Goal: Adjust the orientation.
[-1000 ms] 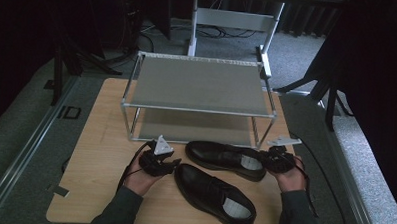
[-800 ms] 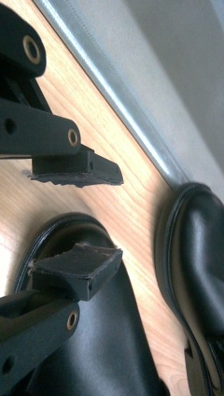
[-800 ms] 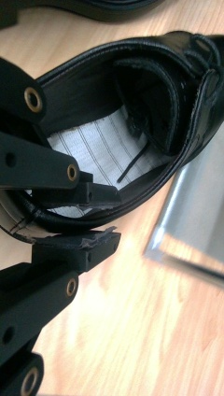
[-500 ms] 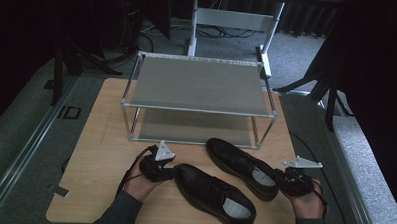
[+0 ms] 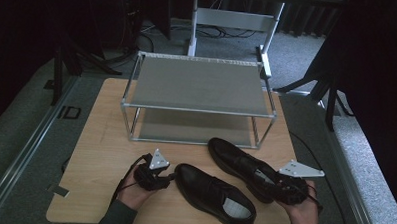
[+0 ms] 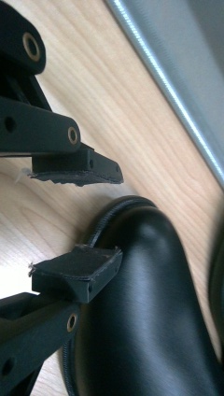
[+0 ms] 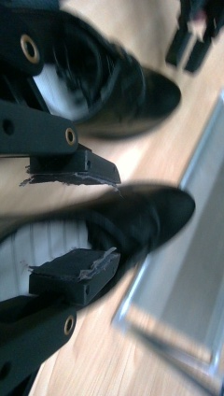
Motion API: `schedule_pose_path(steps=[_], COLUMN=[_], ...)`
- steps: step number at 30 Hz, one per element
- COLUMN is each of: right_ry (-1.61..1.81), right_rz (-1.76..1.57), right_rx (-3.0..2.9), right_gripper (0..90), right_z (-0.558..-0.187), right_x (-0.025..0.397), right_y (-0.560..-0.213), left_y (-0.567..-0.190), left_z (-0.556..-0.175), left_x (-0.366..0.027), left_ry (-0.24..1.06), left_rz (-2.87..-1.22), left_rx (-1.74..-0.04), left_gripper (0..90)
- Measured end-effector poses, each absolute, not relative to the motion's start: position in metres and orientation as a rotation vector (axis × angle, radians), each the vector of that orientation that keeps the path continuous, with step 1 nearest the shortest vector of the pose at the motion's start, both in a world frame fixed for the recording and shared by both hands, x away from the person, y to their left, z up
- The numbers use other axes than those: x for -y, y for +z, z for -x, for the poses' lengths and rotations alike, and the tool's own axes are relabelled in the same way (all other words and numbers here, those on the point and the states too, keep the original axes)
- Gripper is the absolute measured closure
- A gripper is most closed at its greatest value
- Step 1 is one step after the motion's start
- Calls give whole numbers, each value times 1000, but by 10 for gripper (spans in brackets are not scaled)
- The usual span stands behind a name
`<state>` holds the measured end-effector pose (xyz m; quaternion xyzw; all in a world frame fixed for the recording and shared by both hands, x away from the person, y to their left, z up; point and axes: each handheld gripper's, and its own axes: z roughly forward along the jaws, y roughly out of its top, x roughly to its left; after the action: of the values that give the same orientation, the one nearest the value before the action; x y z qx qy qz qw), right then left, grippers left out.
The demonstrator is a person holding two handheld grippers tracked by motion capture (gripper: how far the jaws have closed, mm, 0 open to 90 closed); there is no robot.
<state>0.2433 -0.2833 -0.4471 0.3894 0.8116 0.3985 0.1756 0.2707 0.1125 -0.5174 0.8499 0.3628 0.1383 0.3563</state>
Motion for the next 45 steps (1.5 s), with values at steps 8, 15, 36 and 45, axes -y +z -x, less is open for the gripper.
schedule_pose_path(steps=[8, 15, 36, 45], right_ry=[1090, 954, 966, 1021], right_rz=[-929, -897, -1021, -1005], right_rx=[-2493, -2560, -2389, -2353], right_gripper=[550, 674, 857, 620], right_z=[-230, -240, -248, -239], right_x=[245, 225, 253, 262], right_y=[-463, -475, -482, -472], left_y=[-519, -521, -524, -530], left_z=[-271, -272, -267, -252], left_x=[-117, -114, -99, -63], left_ry=[355, 348, 323, 242], left_rz=[-2180, -2189, -2212, -2251], left_rx=[-954, -948, -899, -767], left_gripper=[564, 564, 564, 568])
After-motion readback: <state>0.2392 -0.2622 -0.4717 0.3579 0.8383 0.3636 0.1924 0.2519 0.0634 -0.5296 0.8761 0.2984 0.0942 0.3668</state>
